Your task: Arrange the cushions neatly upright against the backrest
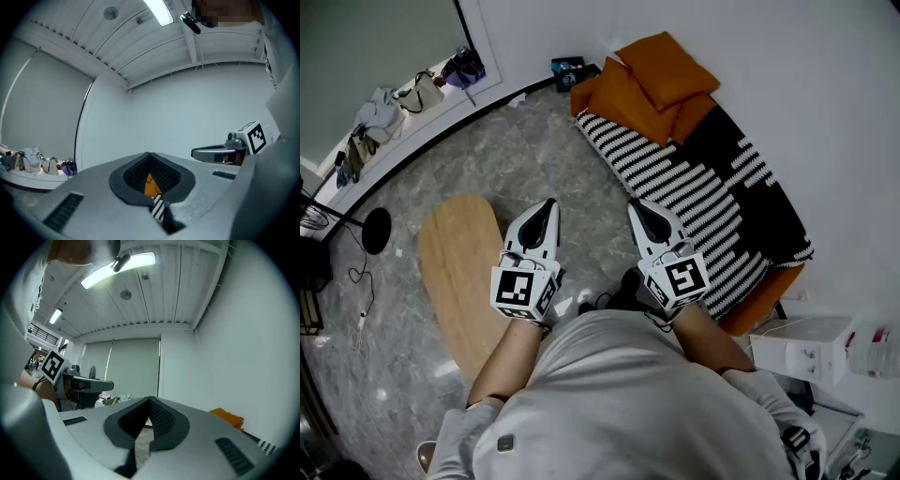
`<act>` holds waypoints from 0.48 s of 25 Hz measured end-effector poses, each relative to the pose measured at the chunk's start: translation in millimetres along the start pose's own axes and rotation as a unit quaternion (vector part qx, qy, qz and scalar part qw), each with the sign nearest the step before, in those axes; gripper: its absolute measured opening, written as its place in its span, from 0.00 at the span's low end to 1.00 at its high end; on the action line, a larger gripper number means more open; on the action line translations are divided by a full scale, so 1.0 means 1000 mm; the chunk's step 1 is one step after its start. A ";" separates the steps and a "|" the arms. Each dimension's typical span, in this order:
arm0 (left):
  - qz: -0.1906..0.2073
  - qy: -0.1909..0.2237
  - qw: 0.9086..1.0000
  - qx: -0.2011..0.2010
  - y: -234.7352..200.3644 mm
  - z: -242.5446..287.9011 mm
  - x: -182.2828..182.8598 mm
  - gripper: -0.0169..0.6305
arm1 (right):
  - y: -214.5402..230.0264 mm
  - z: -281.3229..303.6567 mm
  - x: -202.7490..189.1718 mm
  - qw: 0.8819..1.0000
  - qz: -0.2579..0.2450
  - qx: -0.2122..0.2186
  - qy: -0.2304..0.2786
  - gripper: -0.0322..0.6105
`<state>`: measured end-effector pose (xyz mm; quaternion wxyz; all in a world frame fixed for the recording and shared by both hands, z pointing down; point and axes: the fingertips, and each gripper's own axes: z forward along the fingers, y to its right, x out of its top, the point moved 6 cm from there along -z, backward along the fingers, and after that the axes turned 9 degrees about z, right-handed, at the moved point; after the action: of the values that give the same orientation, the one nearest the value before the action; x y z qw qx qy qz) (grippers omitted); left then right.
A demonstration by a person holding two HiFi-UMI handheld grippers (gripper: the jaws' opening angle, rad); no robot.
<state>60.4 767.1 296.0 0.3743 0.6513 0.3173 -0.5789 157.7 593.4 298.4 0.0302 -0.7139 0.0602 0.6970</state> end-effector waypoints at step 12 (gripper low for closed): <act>-0.003 -0.002 1.000 -0.002 -0.007 0.007 -0.001 0.04 | 0.003 0.009 0.001 1.000 0.007 0.011 0.001 0.08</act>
<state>50.4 764.7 296.3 0.3741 0.6484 0.3199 -0.5808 148.3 591.8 297.5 0.0337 -0.7136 0.0728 0.6959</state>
